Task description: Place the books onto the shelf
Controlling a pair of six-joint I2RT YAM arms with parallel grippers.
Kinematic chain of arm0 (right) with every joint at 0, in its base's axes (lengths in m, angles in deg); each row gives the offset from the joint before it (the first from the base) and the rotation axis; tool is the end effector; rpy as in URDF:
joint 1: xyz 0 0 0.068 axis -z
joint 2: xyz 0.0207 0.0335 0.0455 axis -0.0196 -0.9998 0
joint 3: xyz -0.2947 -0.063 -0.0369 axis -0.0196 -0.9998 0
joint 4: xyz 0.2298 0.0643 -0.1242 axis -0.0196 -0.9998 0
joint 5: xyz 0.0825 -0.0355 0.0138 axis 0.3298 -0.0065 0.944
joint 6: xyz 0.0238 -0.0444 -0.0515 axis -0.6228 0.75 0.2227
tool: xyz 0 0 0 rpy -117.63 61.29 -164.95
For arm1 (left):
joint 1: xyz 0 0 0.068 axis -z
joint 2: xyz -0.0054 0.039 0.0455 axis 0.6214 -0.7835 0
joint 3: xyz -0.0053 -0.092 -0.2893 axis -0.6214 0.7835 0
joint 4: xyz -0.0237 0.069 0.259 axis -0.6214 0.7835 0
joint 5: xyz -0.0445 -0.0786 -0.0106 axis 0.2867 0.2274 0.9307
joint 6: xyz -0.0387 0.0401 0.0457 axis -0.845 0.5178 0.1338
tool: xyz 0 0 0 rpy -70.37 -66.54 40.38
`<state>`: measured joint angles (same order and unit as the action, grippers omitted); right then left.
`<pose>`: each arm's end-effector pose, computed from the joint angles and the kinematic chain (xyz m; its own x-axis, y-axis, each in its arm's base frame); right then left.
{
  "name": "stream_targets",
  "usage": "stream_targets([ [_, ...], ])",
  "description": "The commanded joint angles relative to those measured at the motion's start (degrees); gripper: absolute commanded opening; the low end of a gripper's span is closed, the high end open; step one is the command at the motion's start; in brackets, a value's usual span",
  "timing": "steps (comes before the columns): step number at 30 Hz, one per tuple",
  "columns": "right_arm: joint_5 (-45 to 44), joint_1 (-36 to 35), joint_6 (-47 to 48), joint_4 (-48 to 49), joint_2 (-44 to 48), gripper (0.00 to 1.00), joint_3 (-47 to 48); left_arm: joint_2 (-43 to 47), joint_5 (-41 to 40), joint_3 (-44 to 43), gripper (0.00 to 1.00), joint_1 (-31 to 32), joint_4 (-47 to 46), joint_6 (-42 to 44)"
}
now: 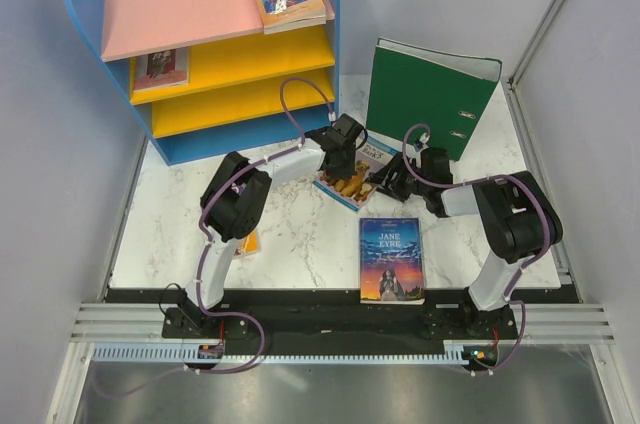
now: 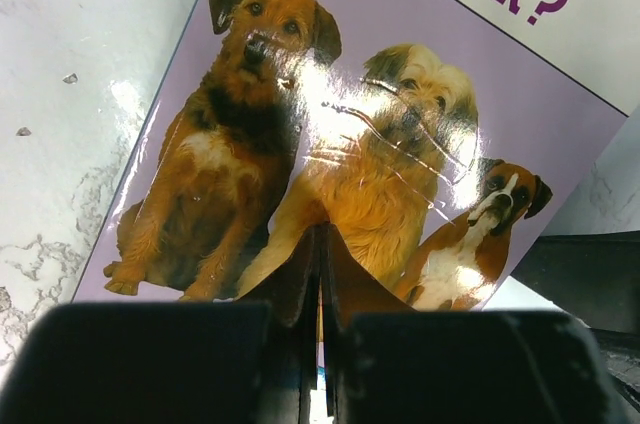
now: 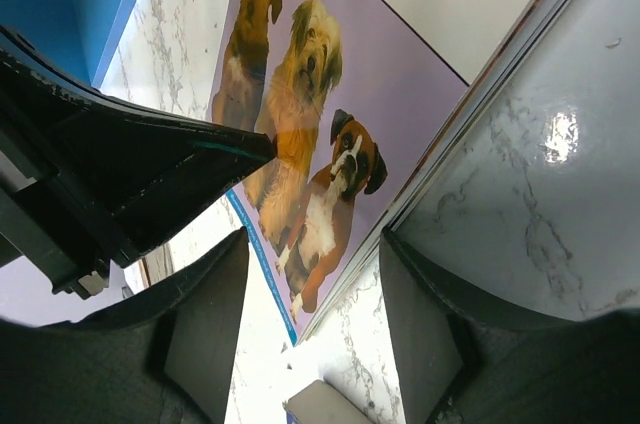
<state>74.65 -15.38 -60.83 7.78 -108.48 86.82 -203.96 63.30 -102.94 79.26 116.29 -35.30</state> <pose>0.3334 0.1128 0.1343 -0.7921 0.4960 -0.3557 0.0188 0.6024 0.7980 0.3911 -0.3308 0.1655 -0.8781 0.0390 -0.4768 0.1611 0.9626 -0.2180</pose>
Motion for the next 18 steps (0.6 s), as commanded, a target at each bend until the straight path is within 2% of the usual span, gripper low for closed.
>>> stream_targets([
  [1,1.3,-1.3,-1.7,3.3,-0.8,0.61,3.1,-3.1,1.6,-0.5,0.02,0.4,1.7,1.7],
  [18,-2.4,-4.0,-5.3,10.3,1.6,0.57,2.6,-4.8,2.4,3.2,0.02,2.3,3.4,3.0],
])
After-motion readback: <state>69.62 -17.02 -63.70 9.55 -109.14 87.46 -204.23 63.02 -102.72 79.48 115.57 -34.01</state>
